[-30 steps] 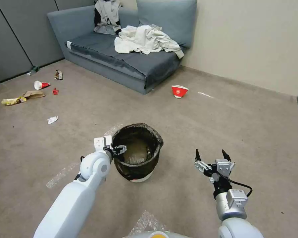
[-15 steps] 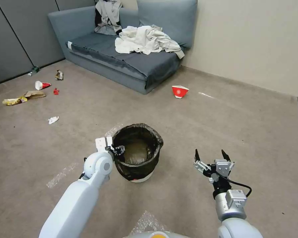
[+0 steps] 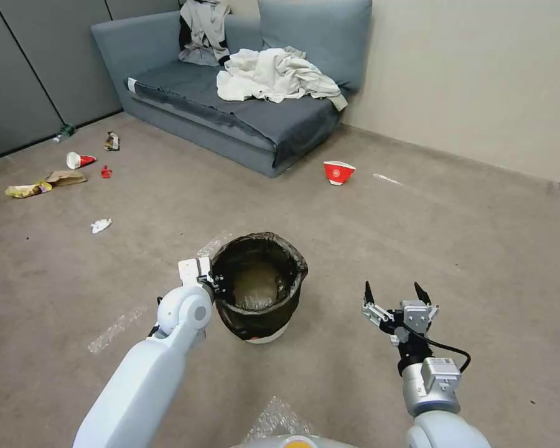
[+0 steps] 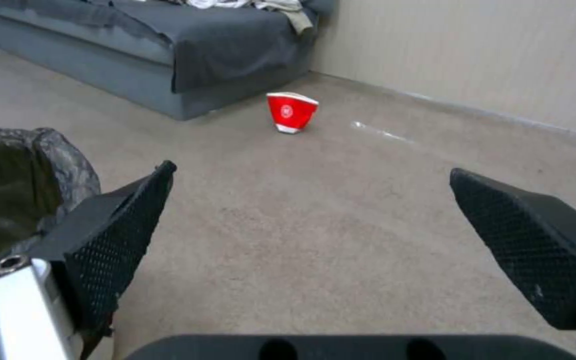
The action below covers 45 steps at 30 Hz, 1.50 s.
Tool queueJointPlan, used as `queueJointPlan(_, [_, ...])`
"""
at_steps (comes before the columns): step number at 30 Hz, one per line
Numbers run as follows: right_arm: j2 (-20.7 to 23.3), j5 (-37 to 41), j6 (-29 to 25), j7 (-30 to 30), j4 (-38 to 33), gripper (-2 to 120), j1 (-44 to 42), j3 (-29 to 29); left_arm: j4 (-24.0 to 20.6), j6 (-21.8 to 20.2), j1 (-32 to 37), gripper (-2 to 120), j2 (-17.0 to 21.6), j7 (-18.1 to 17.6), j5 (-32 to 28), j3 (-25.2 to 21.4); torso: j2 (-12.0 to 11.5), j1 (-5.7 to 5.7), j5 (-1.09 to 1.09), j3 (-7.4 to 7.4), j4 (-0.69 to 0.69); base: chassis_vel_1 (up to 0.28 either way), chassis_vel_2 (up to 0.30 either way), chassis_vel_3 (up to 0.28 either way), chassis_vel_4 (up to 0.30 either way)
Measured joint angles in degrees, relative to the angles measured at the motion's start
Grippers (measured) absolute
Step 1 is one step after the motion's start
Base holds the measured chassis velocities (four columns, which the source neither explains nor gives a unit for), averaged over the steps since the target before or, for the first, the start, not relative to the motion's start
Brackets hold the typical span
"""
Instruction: Pick up the trash can from the floor.
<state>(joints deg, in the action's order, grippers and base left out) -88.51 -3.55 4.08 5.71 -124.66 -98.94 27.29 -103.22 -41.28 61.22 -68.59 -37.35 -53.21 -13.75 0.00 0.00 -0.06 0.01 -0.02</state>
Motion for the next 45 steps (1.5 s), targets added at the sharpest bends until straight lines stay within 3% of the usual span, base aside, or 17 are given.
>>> queueJointPlan(5, [0.04, -0.01, 0.00, 0.04, 0.00, 100, 0.14, 0.11, -2.05, 3.64, 1.29, 1, 1.20, 3.51, 1.55, -0.78, 0.00, 0.00, 0.03, 0.00, 0.00, 0.000, 0.000, 0.000, 0.000])
queueJointPlan(12, [0.18, -0.01, 0.02, 0.12, 0.00, 100, 0.25, 0.16, -6.15, 12.82, 5.01, 1, 3.58, 11.64, 4.28, -2.90, 0.00, 0.00, 0.06, 0.00, 0.01, 0.000, 0.000, 0.000, 0.000])
queueJointPlan(18, [0.29, -0.01, 0.08, 0.18, 0.01, 100, 0.40, 0.23, -10.32, 16.08, 9.38, 1, 5.35, 16.78, 5.30, -5.39, 0.00, 0.00, 0.06, 0.00, 0.02, 0.000, 0.000, 0.000, 0.000])
queueJointPlan(21, [0.30, 0.00, 0.10, 0.22, 0.01, 100, 0.48, 0.27, -12.20, 16.43, 11.37, 1, 5.93, 17.52, 6.16, -6.37, 0.00, 0.00, 0.06, -0.01, 0.02, 0.000, 0.000, 0.000, 0.000])
queueJointPlan(24, [0.22, 0.02, 0.13, 0.29, 0.00, 100, 0.59, 0.30, -14.38, 17.65, 14.21, 1, 6.38, 18.60, 11.47, -7.60, 0.00, 0.00, 0.06, -0.01, 0.03, 0.000, 0.000, 0.000, 0.000])
queueJointPlan(32, [-0.05, 0.02, 0.14, 0.30, 0.00, 100, 0.71, 0.30, -14.66, 19.98, 15.23, 1, 5.58, 19.41, 19.51, -7.48, 0.00, 0.00, 0.06, -0.01, 0.02, 0.000, 0.000, 0.000, 0.000])
queueJointPlan(45, [0.00, 0.06, 0.31, 0.35, -0.23, 100, 0.81, 0.38, -14.32, 19.64, 15.03, 1, 4.85, 18.76, 19.17, -7.13, 0.00, 0.00, 0.06, -0.01, 0.02, 0.000, 0.000, 0.000, 0.000])
